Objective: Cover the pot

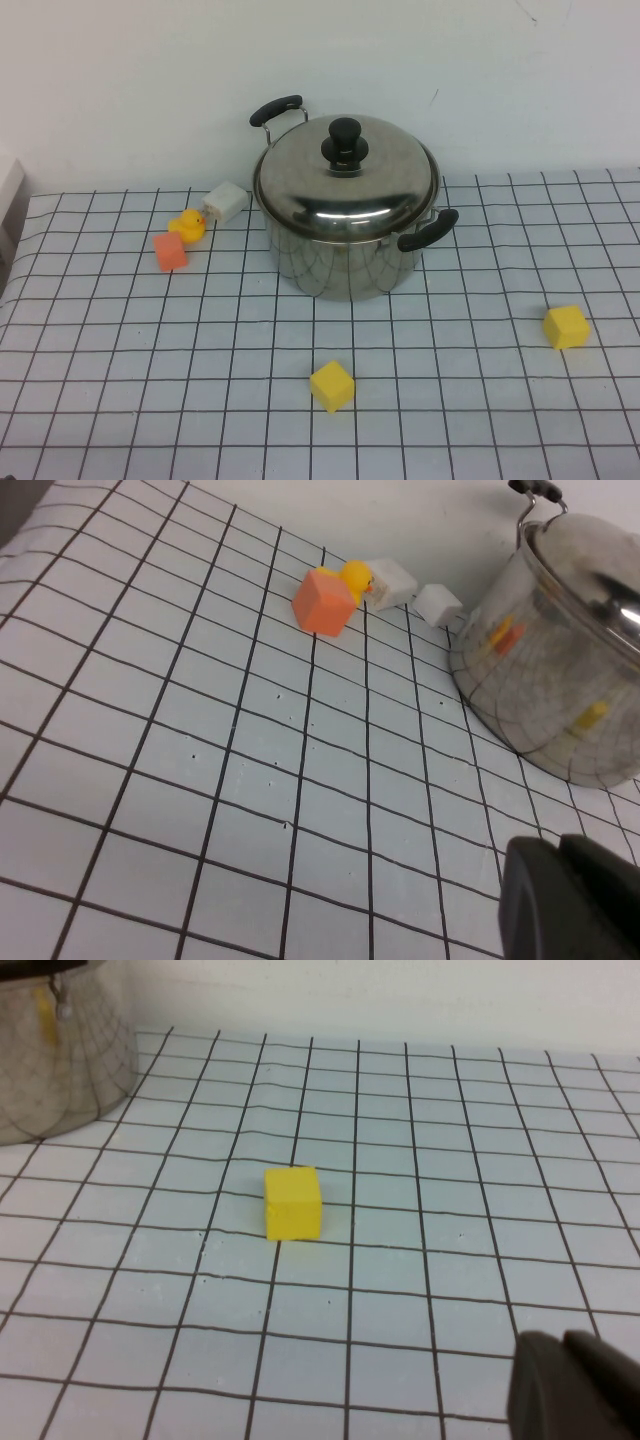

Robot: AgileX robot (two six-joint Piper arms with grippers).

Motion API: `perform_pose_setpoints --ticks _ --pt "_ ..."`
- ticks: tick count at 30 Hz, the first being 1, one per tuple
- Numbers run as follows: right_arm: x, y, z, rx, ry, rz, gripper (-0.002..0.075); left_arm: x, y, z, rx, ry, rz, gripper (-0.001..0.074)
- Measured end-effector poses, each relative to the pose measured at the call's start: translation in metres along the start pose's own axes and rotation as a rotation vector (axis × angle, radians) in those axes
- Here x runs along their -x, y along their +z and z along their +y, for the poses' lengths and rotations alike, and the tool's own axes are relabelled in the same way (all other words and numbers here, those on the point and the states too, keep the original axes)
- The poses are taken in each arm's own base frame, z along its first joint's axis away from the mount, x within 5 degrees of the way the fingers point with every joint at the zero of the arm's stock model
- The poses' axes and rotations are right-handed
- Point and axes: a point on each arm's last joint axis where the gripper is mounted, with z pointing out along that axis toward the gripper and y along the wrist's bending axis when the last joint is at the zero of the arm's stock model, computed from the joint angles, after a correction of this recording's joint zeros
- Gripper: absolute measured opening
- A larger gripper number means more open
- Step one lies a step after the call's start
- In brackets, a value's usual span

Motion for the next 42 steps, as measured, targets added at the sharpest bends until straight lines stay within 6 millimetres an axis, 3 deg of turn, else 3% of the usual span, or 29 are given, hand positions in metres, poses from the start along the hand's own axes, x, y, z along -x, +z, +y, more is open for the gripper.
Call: perform_pose_setpoints --ticks 11,22,42 --pt "0.0 0.0 0.0 0.0 0.0 0.0 0.0009 -0.0003 -0.0001 -0.0004 -0.003 0.015 0.007 0.0" --pt "0.0 0.0 0.0 0.0 0.0 0.0 0.0009 -0.0005 -0.0002 -0.0007 -0.006 0.389 0.01 0.0" --pt "0.0 0.0 0.0 0.0 0.0 0.0 0.0009 -0.0008 -0.0002 -0.0008 -0.008 0.419 0.012 0.0"
